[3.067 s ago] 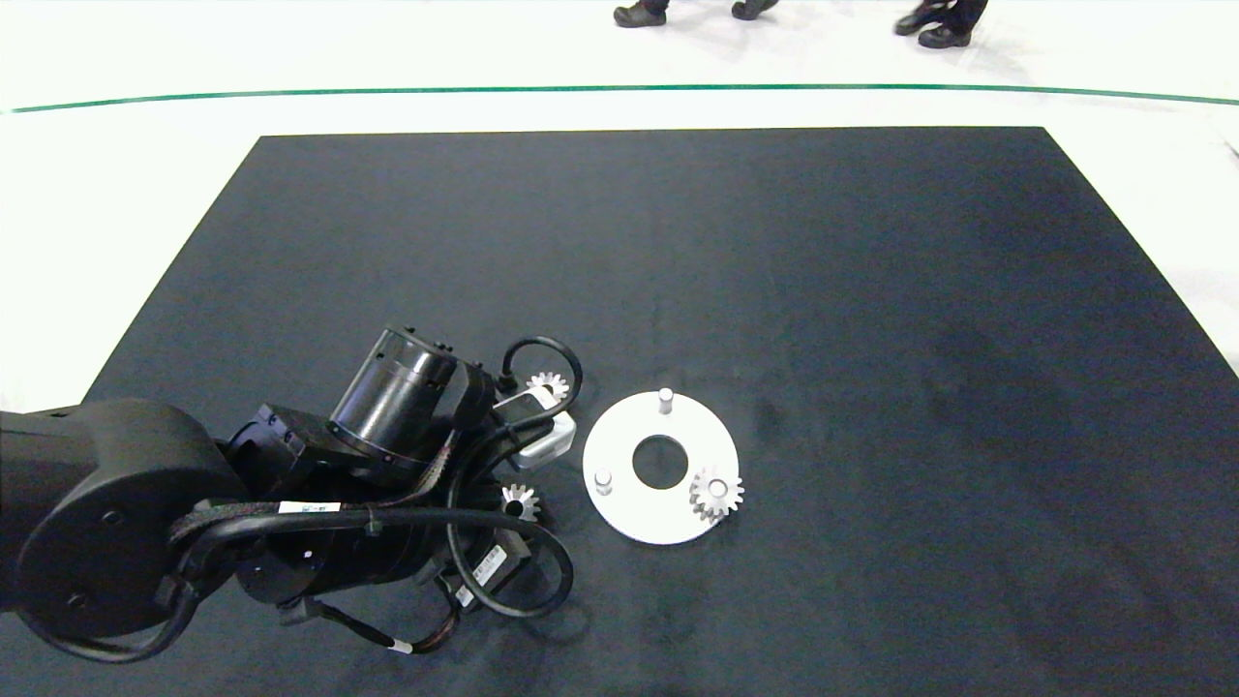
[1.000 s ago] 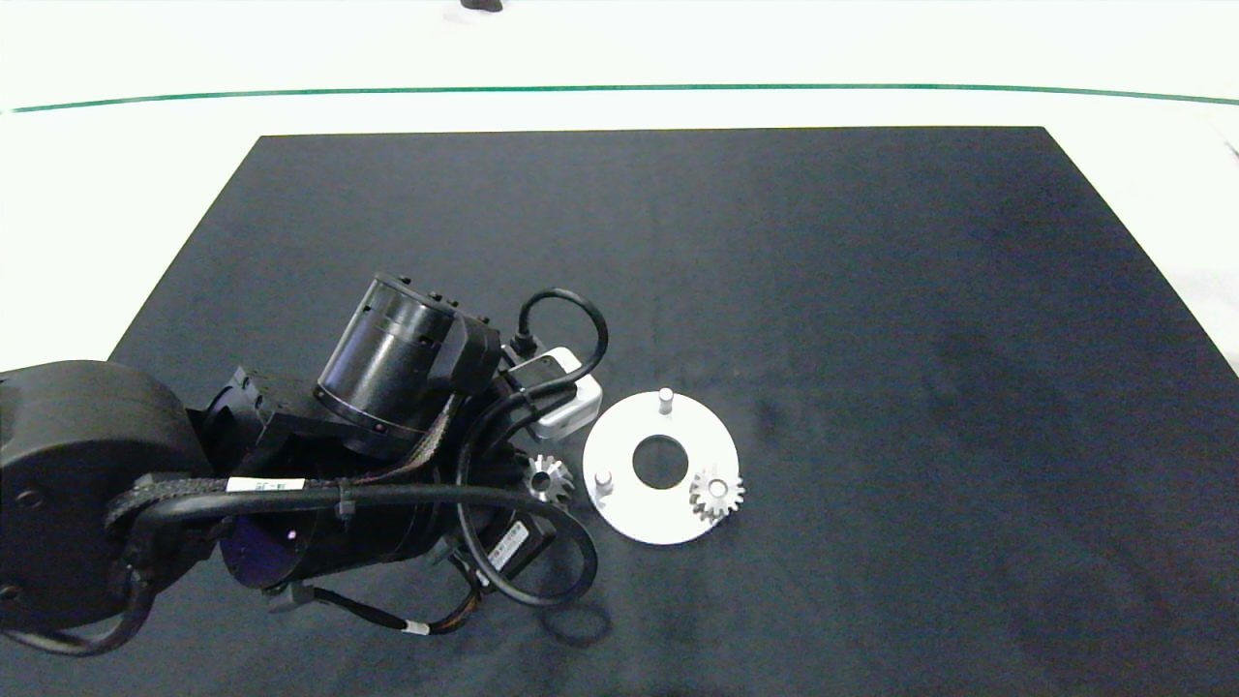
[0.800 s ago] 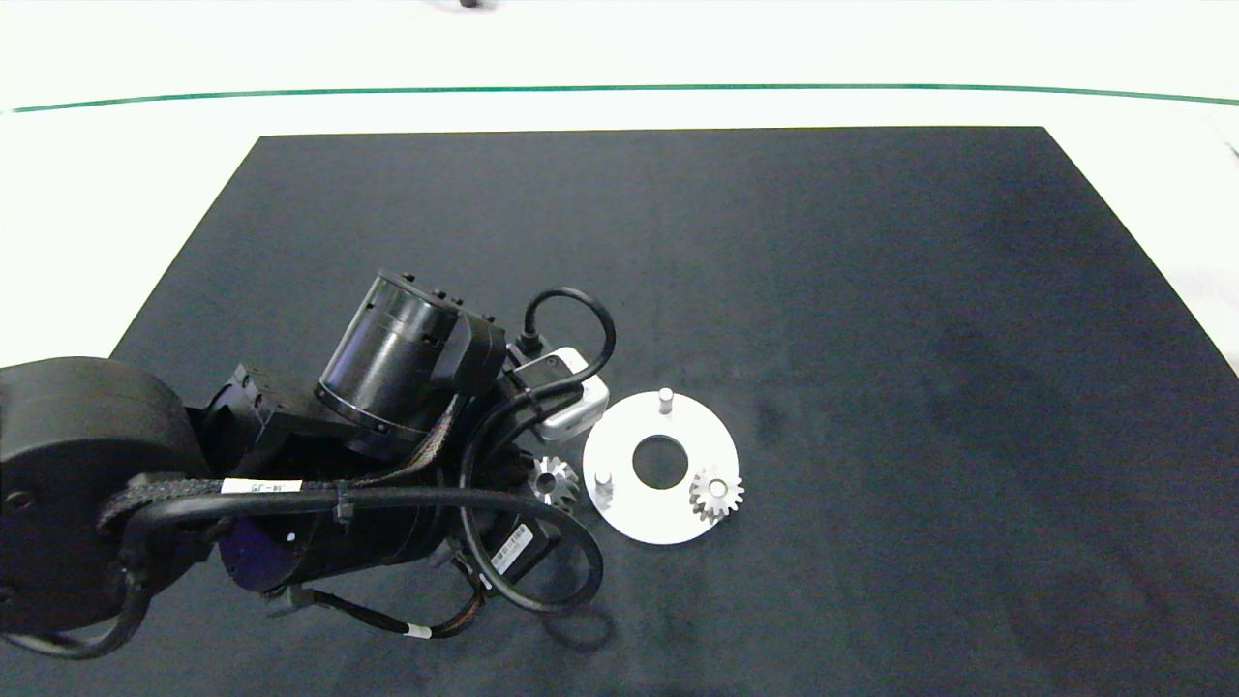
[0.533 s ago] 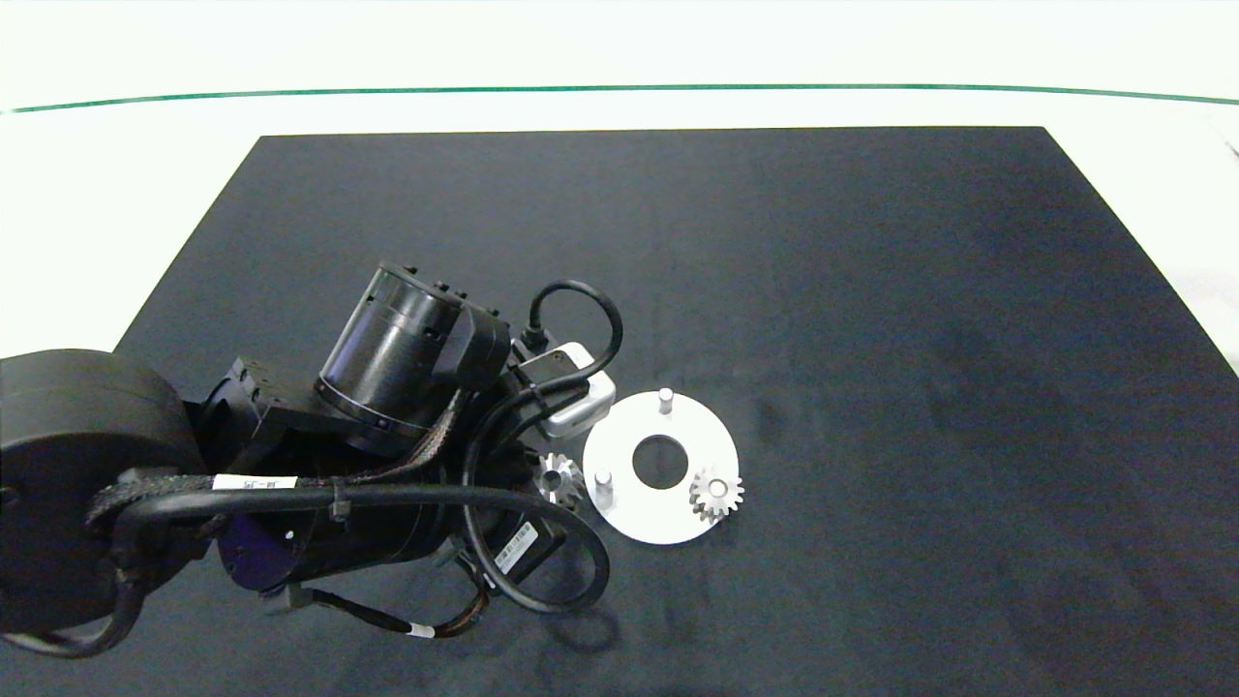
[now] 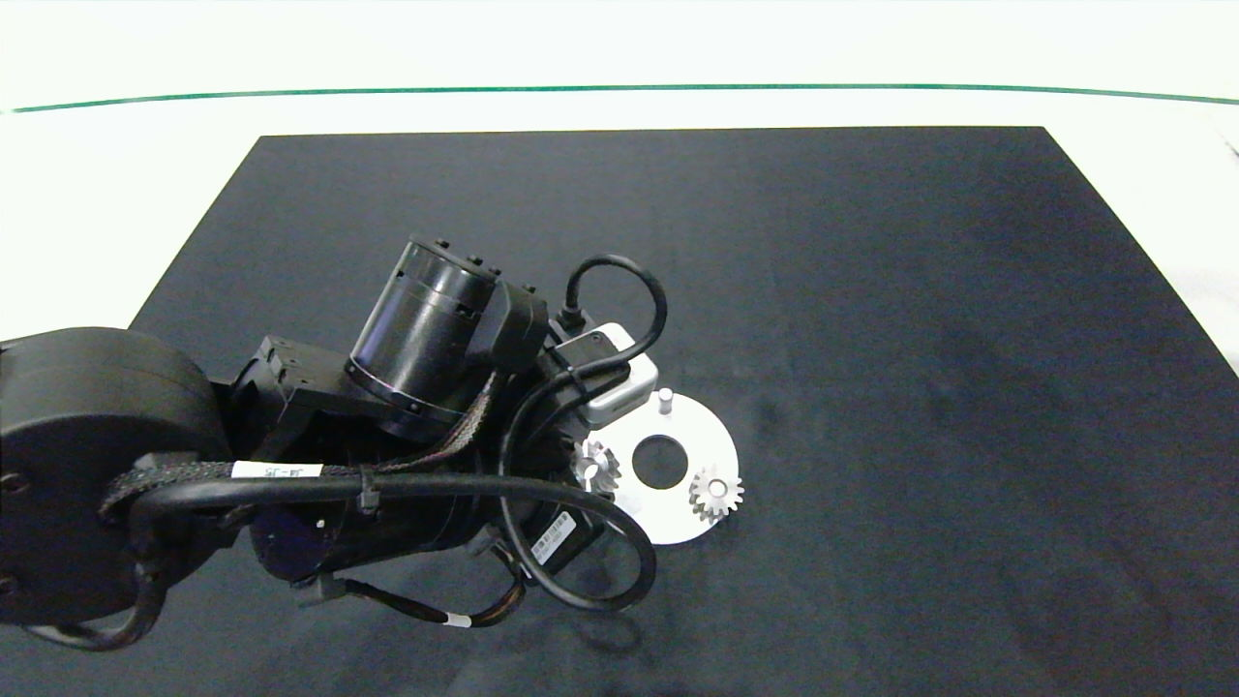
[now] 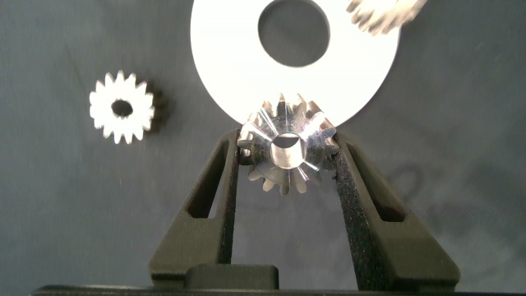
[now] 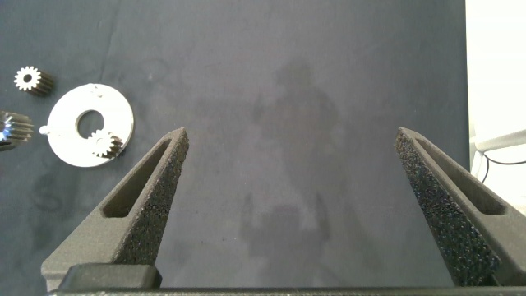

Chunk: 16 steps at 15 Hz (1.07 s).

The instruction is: Install three planetary gears onto the carrier pins

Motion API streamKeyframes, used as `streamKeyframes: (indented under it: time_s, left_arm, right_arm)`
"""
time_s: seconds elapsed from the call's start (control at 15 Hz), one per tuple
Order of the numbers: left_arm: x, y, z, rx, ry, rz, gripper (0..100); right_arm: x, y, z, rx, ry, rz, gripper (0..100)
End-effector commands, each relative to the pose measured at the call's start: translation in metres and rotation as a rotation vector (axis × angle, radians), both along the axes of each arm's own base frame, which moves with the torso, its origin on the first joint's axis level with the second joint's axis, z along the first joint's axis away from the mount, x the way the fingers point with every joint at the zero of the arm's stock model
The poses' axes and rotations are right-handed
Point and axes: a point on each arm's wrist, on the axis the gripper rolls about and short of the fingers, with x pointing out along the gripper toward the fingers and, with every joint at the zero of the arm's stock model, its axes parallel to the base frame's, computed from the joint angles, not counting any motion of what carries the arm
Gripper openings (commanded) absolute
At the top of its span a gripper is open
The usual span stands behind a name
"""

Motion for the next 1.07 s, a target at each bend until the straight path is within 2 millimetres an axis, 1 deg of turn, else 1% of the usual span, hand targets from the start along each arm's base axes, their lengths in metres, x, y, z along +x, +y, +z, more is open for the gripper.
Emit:
streamKeyframes:
  time_s: [0.07,0.27,0.4,0.67,1.07]
  left_arm:
    - [0.002,-0.013,-0.002,0.023,0.017,-0.023,4]
    - [0.003,-0.012,0.004,0.062,0.05,-0.017,4]
    - [0.004,-0.012,0.013,0.079,0.065,-0.017,4]
    - [0.012,-0.024,0.005,0.118,0.066,0.002,4]
    - [0.014,-0.025,0.003,0.129,0.065,0.005,4]
  right_arm:
    - [-0.003,-0.001,0.0,-0.004,-0.005,-0.001,100]
    - [-0.004,-0.002,0.0,-0.006,-0.009,0.0,100]
    - [-0.004,-0.002,0.0,-0.006,-0.011,0.0,100]
    - [-0.006,-0.003,0.0,-0.003,-0.016,0.0,100]
    - [-0.006,-0.003,0.0,-0.004,-0.016,0.002,100]
